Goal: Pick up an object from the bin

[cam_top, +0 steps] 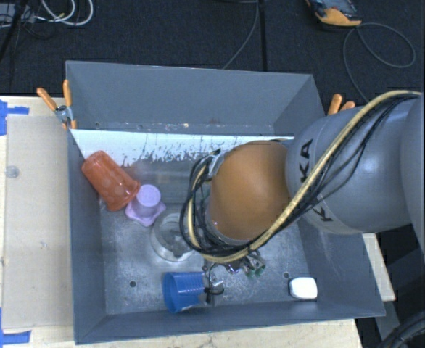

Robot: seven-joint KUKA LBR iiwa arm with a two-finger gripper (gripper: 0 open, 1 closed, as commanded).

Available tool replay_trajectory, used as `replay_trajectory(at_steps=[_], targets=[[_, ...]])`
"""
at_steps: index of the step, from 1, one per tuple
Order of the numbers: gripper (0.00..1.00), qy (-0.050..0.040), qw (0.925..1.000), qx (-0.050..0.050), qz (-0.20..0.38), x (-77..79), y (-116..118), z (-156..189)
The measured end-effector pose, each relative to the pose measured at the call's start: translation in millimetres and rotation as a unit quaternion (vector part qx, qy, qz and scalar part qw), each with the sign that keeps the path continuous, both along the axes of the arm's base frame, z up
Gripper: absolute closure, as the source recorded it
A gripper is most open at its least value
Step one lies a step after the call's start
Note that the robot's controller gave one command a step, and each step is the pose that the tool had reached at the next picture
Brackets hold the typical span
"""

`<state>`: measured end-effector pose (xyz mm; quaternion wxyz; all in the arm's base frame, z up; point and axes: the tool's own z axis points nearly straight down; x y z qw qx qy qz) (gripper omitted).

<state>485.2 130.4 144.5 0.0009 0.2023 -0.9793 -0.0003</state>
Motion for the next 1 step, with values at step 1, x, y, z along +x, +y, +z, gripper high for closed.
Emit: replay_trajectory(at_steps=[1], targets=[[0.00, 0.0014, 0.9999, 0.000, -0.011, -8.4, -1.3, -46.7]])
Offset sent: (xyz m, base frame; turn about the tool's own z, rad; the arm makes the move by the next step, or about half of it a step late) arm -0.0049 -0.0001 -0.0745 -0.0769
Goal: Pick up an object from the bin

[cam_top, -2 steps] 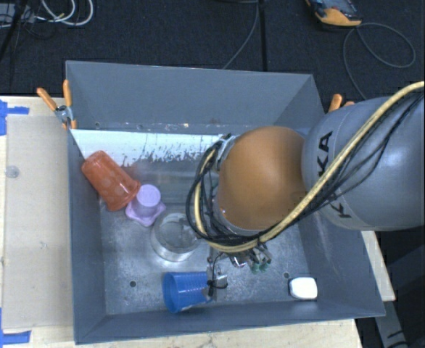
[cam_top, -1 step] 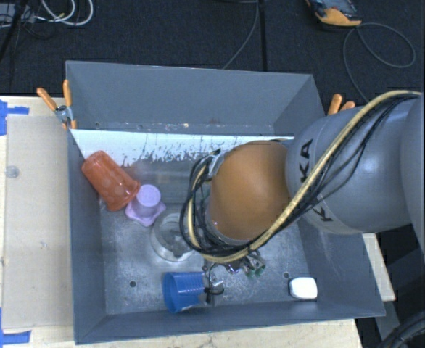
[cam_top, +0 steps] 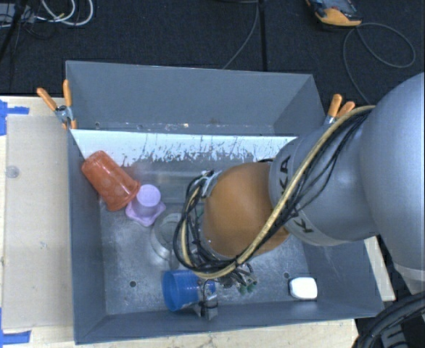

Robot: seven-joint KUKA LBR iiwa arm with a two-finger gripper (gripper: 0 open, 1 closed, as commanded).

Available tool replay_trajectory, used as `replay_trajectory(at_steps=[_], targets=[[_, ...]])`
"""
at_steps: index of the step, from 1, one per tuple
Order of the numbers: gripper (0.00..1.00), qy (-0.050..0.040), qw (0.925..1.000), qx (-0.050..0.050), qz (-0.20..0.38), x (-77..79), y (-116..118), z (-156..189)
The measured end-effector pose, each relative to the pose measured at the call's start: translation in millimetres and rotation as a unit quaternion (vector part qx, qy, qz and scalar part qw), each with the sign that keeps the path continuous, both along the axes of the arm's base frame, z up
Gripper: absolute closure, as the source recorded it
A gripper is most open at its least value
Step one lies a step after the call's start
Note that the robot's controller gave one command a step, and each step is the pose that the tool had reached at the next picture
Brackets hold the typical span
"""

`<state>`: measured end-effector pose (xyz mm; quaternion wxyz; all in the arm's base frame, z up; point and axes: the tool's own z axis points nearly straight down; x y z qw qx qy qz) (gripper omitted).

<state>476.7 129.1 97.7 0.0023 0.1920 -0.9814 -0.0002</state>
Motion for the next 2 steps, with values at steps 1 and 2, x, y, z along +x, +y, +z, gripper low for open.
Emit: replay_trajectory(at_steps=[1, 2], targets=[[1.00, -0.0090, 0.9988, 0.004, 0.048, 8.0, 3.8, -23.1], [1.00, -0.0091, 0.9989, 0.004, 0.047, 8.0, 4.0, -23.1]])
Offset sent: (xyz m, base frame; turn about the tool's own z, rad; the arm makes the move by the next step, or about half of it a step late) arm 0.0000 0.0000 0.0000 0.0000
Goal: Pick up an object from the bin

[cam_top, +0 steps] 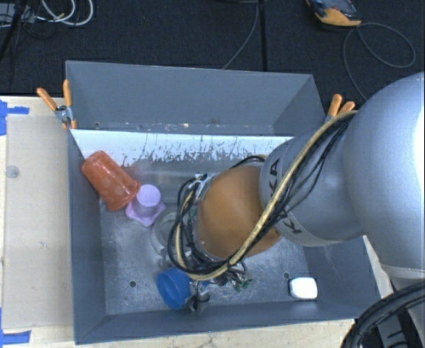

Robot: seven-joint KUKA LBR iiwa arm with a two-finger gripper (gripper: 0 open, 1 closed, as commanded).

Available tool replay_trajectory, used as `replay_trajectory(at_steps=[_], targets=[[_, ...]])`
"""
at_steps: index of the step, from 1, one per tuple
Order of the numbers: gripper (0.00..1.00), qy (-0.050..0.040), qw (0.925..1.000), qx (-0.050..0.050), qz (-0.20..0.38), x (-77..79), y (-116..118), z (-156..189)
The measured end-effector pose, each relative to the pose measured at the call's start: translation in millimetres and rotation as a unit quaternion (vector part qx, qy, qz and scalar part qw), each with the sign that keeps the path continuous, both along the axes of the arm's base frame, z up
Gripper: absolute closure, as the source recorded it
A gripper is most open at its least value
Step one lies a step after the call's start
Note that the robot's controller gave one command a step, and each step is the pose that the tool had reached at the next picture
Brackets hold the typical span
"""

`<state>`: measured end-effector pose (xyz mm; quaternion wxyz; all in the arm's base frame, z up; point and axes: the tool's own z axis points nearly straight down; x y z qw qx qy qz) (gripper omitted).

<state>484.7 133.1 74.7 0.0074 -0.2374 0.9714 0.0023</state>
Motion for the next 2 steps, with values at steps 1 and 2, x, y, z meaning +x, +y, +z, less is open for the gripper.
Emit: replay_trajectory(at_steps=[1, 2], targets=[[1.00, 0.0000, 1.0000, 0.000, 0.000, 0.0, 0.0, 0.0], [1.00, -0.0037, 1.0000, 0.001, 0.001, 4.2, -16.8, 166.5]])
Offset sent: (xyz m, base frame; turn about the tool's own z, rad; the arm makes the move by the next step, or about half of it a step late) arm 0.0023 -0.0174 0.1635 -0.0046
